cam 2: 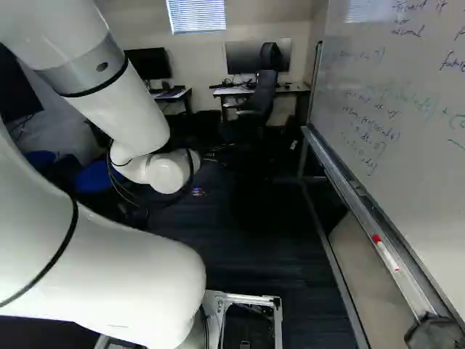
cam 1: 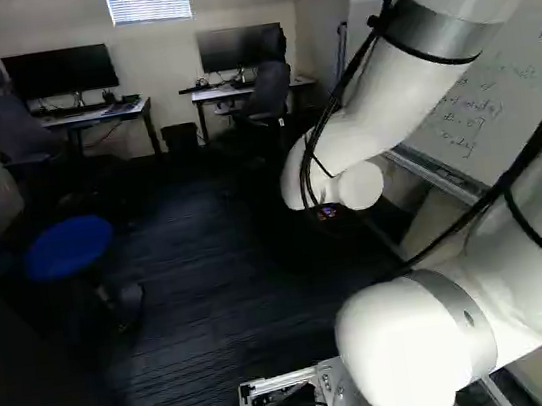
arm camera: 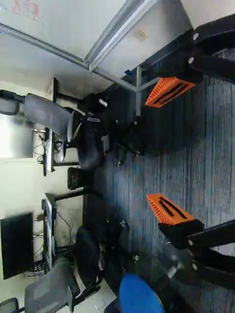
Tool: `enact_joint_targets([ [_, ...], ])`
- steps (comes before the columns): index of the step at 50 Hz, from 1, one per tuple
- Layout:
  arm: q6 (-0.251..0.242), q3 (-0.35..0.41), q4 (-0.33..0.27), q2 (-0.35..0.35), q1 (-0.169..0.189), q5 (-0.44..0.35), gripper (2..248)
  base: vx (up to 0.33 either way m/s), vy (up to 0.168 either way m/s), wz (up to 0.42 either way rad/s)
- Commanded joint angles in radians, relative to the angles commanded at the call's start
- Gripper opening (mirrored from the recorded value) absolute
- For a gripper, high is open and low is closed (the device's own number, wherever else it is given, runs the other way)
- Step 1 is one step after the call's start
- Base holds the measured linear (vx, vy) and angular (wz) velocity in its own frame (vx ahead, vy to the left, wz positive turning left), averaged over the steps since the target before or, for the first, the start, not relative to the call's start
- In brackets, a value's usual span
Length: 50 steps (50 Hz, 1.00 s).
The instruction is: Open the door and move inside
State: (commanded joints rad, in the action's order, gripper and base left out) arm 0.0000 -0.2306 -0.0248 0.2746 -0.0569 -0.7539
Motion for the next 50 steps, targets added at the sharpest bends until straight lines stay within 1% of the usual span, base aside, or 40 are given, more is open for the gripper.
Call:
enact_joint_targets([
  [25, 0.000, 0.000, 0.000, 0.000, 0.000, 0.000, 247, 0.244, 0.054, -0.002],
  [50, 0.000, 0.001, 0.000, 0.000, 0.000, -0.001, 247, 0.002, 0.002, 0.002],
])
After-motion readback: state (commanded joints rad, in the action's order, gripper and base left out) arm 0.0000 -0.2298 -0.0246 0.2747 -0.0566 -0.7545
